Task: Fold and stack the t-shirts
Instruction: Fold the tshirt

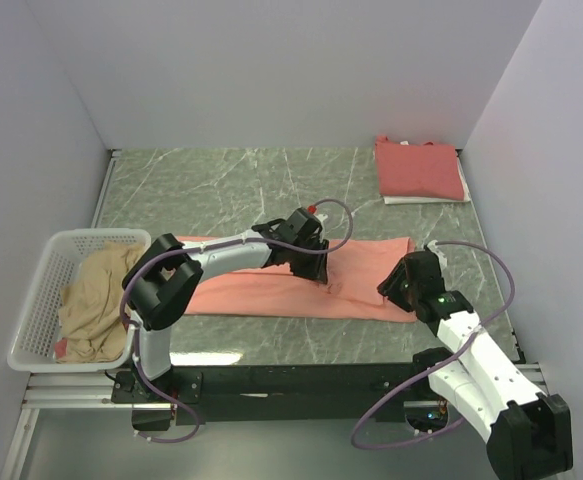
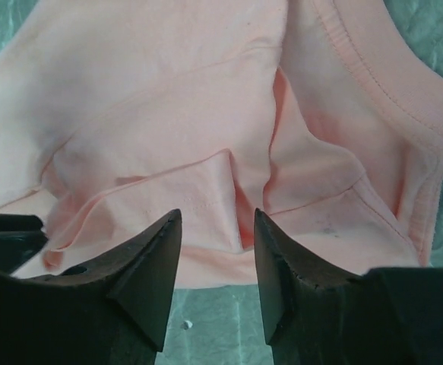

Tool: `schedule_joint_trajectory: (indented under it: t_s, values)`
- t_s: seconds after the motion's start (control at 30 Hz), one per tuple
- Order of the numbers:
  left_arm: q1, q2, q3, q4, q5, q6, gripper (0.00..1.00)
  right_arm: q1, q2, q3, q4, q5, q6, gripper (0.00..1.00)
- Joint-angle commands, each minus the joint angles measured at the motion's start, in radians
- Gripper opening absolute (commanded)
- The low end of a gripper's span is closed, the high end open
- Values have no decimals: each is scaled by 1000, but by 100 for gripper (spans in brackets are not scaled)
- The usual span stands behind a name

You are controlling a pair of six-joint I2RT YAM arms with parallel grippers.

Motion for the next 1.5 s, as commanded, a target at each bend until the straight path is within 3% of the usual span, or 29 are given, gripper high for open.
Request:
schedule_joint_trajectory:
  t_s: [0.0, 0.3, 0.4, 0.67, 1.27, 1.47]
  values:
    - [2, -7, -23, 41, -6, -19, 37, 6, -22, 13, 26, 22, 11, 50]
    - [2, -85, -1, -17, -133, -41, 30, 24, 6, 50, 62, 2, 5, 42]
    - [0, -108, 5, -25, -106, -42, 18, 44, 35, 58, 104, -19, 23, 41]
    - [-9, -90, -6, 61, 57, -90, 8, 63, 144, 32, 199, -56, 62, 32]
    - [-49, -24, 0, 127, 163, -99, 8, 57, 121, -87, 165, 7, 160, 27]
    - [-52, 21, -20, 106, 102, -99, 6, 46, 124, -85, 135, 28, 177, 27]
